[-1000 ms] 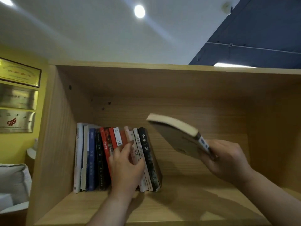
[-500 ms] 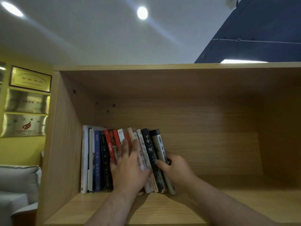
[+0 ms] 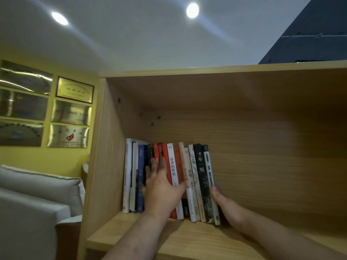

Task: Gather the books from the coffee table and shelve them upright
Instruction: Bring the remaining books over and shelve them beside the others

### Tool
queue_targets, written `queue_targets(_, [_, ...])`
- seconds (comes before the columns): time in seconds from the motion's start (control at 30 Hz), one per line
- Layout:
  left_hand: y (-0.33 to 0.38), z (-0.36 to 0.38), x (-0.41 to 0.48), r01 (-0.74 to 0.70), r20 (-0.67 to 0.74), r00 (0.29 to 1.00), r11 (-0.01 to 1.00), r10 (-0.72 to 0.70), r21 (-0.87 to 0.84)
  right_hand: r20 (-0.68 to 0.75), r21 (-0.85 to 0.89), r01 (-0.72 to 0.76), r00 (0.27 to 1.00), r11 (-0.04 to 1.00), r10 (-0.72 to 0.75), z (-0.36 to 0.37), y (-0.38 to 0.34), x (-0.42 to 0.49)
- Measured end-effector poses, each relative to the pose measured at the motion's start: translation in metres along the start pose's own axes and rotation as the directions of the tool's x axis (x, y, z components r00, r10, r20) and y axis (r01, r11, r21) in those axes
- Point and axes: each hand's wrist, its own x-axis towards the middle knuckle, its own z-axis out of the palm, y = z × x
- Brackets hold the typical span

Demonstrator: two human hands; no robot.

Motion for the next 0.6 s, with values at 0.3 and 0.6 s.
queue_targets(0.3, [-0.022,-0.029,0.011,0.238,-0.156,0.951,0.954,-0.267,-0.181,-0.036,-0.168,-0.001,0.999,0.986,-0.005,-0.002,0.006,-0.006])
queue_targets(0.6, [-0.021,-0.031,0.029,0.303,-0.228,0.897,0.901,-0.38,-0.31,-0.07,-0.08,0.04,0.997,0.996,-0.045,-0.001,0.008,-0.004])
